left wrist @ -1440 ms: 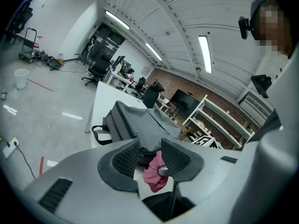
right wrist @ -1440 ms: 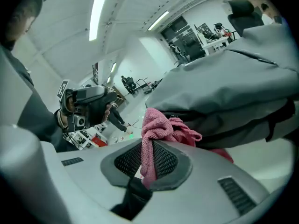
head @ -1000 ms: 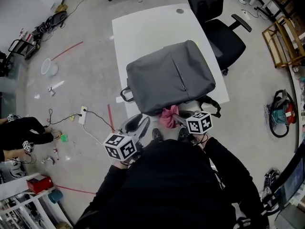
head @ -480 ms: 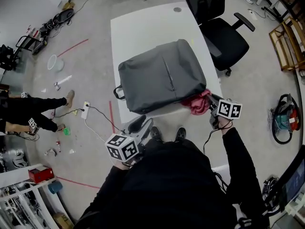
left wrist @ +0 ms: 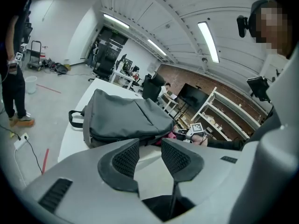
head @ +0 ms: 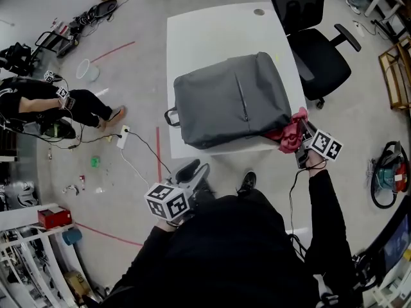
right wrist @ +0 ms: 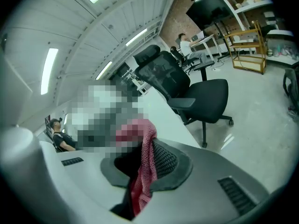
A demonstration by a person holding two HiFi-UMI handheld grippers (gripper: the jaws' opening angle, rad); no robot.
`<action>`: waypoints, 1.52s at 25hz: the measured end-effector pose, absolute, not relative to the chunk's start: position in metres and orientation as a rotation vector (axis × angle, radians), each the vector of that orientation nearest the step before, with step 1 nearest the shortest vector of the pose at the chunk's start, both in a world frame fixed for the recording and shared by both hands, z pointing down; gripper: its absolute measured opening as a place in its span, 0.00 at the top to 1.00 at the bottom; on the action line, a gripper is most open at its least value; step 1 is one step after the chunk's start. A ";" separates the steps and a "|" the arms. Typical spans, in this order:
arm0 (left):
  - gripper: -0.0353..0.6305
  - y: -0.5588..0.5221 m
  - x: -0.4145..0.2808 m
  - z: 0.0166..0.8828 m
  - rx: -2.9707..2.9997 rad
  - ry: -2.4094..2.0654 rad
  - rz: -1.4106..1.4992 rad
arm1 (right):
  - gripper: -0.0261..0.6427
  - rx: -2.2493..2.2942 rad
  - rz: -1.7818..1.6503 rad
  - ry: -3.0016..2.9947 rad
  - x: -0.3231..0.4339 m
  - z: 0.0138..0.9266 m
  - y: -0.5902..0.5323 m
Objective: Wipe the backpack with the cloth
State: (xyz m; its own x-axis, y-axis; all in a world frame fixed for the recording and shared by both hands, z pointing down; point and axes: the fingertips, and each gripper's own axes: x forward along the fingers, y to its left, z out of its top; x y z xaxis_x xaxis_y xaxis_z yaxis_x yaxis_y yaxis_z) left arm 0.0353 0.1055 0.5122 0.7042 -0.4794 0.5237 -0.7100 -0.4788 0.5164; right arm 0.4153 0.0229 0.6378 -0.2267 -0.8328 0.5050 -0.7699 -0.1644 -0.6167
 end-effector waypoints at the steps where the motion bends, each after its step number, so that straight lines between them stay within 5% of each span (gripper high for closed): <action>1: 0.71 0.106 0.033 0.512 2.177 -0.898 0.400 | 0.88 -1.919 -1.415 1.980 0.409 0.648 0.027; 18: 0.71 0.068 -0.156 0.524 2.133 -0.876 0.279 | 0.88 -1.786 -1.452 2.167 0.115 0.636 0.051; 28: 0.71 0.063 -0.195 0.534 2.129 -0.872 0.330 | 0.88 -1.373 -1.299 2.731 -0.058 0.597 0.067; 32: 0.71 0.066 -0.170 0.528 2.137 -0.877 0.315 | 0.88 -1.326 -1.290 2.779 -0.055 0.601 0.068; 38: 0.71 0.084 -0.112 0.523 2.141 -0.868 0.304 | 0.88 -1.534 -1.321 2.561 0.064 0.595 0.062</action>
State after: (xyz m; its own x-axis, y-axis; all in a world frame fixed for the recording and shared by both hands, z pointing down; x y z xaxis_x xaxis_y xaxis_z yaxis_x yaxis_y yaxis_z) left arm -0.1123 0.0835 0.5232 0.7368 -0.4834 0.4728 -0.6727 -0.4542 0.5840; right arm 0.0635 0.0616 0.5946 -0.5523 -0.6849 0.4752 -0.7843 0.2339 -0.5745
